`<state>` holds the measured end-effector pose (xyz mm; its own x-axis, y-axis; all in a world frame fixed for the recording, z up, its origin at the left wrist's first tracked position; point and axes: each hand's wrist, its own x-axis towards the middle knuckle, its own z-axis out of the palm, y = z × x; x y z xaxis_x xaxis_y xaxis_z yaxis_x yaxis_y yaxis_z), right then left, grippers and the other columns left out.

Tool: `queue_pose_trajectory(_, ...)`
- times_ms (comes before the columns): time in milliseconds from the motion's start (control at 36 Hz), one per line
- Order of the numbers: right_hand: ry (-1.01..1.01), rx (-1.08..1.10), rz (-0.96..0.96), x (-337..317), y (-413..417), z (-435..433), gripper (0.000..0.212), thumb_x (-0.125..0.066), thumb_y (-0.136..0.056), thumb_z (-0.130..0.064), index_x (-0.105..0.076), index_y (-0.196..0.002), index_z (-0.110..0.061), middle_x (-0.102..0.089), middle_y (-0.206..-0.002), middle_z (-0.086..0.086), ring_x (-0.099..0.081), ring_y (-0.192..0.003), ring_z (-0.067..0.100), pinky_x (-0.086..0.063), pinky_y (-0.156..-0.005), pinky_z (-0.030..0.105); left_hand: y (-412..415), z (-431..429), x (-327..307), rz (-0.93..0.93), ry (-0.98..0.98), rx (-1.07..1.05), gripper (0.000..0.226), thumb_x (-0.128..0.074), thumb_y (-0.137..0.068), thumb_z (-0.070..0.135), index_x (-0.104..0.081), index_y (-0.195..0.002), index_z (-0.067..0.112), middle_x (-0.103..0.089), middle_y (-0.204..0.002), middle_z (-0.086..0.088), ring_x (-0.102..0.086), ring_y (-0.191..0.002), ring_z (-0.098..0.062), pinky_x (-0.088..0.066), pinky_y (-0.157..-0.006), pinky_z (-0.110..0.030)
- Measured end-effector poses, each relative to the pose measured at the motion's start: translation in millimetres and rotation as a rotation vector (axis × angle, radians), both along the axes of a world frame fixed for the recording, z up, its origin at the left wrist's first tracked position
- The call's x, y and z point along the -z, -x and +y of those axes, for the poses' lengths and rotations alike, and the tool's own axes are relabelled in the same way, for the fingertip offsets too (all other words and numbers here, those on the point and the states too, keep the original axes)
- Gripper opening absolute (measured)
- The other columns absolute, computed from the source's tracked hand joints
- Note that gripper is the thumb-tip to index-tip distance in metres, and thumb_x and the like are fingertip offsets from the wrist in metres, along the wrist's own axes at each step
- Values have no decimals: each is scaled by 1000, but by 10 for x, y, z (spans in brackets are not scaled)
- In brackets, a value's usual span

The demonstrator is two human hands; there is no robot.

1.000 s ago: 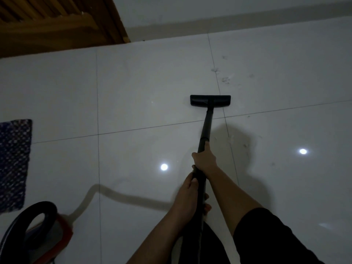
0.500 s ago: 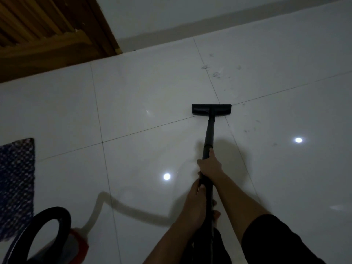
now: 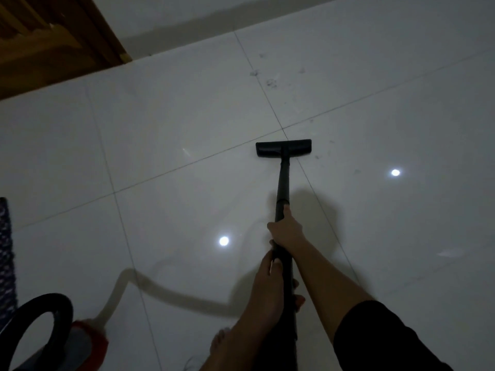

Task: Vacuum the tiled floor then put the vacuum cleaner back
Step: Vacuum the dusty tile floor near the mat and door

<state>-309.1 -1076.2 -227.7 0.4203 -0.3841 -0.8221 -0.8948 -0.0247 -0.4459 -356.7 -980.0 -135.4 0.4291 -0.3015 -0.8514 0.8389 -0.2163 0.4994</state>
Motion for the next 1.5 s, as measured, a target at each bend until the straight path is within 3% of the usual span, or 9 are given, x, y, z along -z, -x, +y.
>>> queue_pose_trajectory(139,-37,19,-22,-15,187,24,68,-46,-94,-9,-13,-151,-23,-46,-79,-1,-47,-59,8,-41,-49,18,163,55,19,9,14,38,37,-25,-105,24,-46,-135,19,-50,-77,-14,-47,-54,-18,-41,-38,-17)
queue_pose_trajectory(306,17,54,22,-9,315,139,78,-51,-94,-11,-2,-154,-25,-52,-106,16,-53,-56,16,-56,-64,33,275,206,13,29,48,64,37,-27,-105,25,-46,-135,26,-48,-72,-11,-46,-54,-17,-40,-39,-18)
queue_pose_trajectory(417,20,92,20,-13,402,191,78,-50,-94,-10,-3,-154,-27,-51,-102,16,-53,-55,17,-51,-53,27,337,279,42,39,54,82,36,-27,-104,26,-47,-135,25,-49,-73,-12,-47,-55,-17,-41,-39,-18)
queue_pose_trajectory(528,21,114,32,3,504,265,78,-51,-93,-10,-4,-154,-26,-53,-102,17,-54,-56,19,-55,-64,34,413,358,66,41,69,115,38,-27,-105,25,-43,-138,22,-48,-70,-12,-45,-52,-17,-41,-39,-18)
queue_pose_trajectory(778,9,177,66,24,847,224,77,-51,-94,-10,-6,-154,-27,-50,-103,14,-53,-57,17,-42,-44,22,643,356,80,60,58,215,35,-27,-104,27,-43,-135,23,-53,-82,-12,-51,-60,-18,-44,-43,-21)
queue_pose_trajectory(944,29,203,125,60,1112,-98,77,-52,-95,-12,-4,-154,-29,-54,-106,17,-53,-55,18,-41,-42,23,874,66,105,89,62,273,35,-26,-103,32,-43,-133,29,-55,-85,-14,-52,-55,-18,-46,-44,-23)
queue_pose_trajectory(1083,28,216,134,126,1233,-499,78,-51,-95,-10,-5,-154,-30,-54,-102,17,-53,-52,19,-43,-41,25,993,-330,141,116,59,248,38,-27,-102,32,-42,-137,31,-59,-90,-11,-55,-66,-19,-46,-45,-22)
queue_pose_trajectory(1444,-35,203,86,142,1250,-1232,79,-51,-95,-9,-2,-153,-31,-53,-95,15,-52,-54,17,-40,-34,19,1033,-989,128,66,63,261,39,-29,-104,28,-41,-140,23,-55,-86,-6,-52,-66,-14,-46,-45,-19)
queue_pose_trajectory(1500,-51,167,87,153,1189,-1246,79,-50,-95,-10,-1,-153,-31,-54,-102,16,-53,-54,16,-41,-37,20,987,-998,94,66,8,293,39,-29,-104,28,-41,-141,23,-56,-88,-7,-53,-65,-14,-45,-46,-20)
